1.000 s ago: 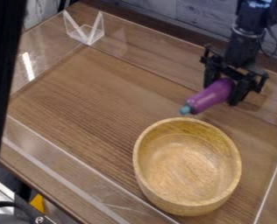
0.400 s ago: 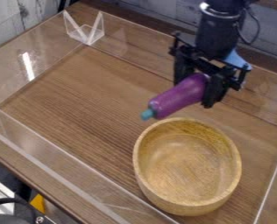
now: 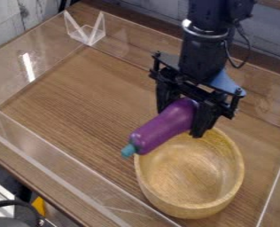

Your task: Put the purple eggplant in the brown bowl

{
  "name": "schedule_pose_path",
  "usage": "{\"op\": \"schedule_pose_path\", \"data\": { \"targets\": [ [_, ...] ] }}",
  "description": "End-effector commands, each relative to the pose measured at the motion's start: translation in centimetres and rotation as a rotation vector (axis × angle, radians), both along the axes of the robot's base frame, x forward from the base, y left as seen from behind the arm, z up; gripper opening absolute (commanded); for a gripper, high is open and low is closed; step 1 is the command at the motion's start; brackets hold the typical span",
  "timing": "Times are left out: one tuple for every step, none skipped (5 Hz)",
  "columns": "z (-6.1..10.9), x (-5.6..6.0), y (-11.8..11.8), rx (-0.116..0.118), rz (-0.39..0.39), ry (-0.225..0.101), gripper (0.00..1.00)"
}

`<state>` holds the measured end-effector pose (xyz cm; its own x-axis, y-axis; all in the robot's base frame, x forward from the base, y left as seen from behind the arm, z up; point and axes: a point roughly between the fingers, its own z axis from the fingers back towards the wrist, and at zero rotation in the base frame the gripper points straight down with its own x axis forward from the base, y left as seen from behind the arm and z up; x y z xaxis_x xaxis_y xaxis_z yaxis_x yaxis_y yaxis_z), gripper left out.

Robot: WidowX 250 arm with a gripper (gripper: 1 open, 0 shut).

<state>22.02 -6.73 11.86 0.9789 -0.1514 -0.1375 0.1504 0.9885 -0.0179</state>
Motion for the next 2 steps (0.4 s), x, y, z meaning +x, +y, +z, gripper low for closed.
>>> {"op": "schedule_pose_path", "data": {
  "targets": [
    [0.4, -0.5, 0.1, -0.011, -0.025, -0.046, 0.00],
    [-0.5, 0.0, -1.0, -0.007, -0.005, -0.053, 0.00]
  ]
}}
